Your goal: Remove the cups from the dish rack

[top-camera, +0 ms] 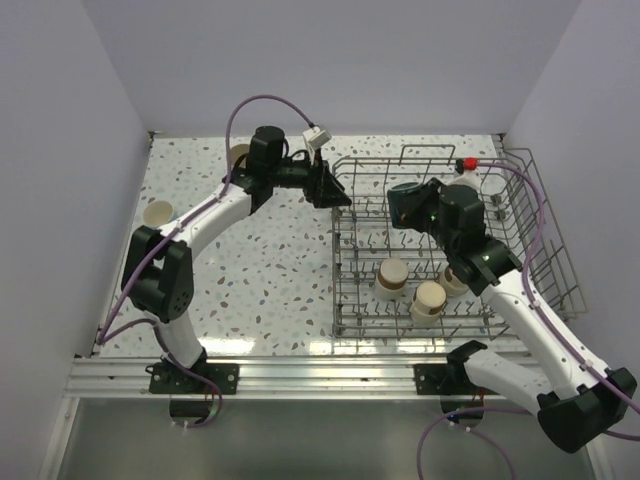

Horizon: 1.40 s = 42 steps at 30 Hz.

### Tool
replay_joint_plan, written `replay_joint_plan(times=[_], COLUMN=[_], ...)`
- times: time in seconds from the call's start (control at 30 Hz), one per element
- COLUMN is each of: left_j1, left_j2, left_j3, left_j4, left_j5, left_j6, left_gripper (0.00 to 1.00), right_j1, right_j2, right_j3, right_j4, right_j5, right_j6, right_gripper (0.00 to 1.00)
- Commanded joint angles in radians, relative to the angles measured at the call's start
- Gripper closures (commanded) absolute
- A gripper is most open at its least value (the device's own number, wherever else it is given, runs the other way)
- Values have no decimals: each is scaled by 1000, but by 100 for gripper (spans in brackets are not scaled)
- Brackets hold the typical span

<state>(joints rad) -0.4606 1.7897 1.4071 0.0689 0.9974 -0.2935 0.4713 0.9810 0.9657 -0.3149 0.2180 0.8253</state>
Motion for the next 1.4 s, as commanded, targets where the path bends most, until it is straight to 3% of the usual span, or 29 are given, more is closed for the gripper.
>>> replay_joint_plan(times=[0.0, 0.13, 0.23, 0.5, 0.9, 1.03, 1.2, 1.37], left_j1=[-12, -46, -53, -53, -92, -96, -102, -118], left_j2=[-87, -151, -182, -184, -101, -105, -107, -92], left_j3=[78, 44, 16, 9, -19, -28, -40, -53], left_j4=[-194, -262, -274, -294, -354, -356, -363, -359], left_j5=[-182, -376, -407, -365, -348, -326, -279, -263], left_j6=[259, 422, 455, 450, 470, 478, 494, 482], left_gripper=[33, 31, 30, 31, 37, 37, 38, 38], right_j1=[1, 3, 0, 3, 1, 1, 1, 1], right_j2=[8, 25, 57, 127, 222, 249, 265, 280], right_j3=[83, 76, 96, 116, 125, 105, 90, 123], right_j4=[105, 170, 183, 172, 27, 65, 97, -13], right_j5=[18, 4, -25, -167, -417, -506, -520, -473], right_j6=[6, 35, 25, -64, -245, -255, -230, -281], right_gripper=[100, 100, 100, 100, 100, 100, 100, 100])
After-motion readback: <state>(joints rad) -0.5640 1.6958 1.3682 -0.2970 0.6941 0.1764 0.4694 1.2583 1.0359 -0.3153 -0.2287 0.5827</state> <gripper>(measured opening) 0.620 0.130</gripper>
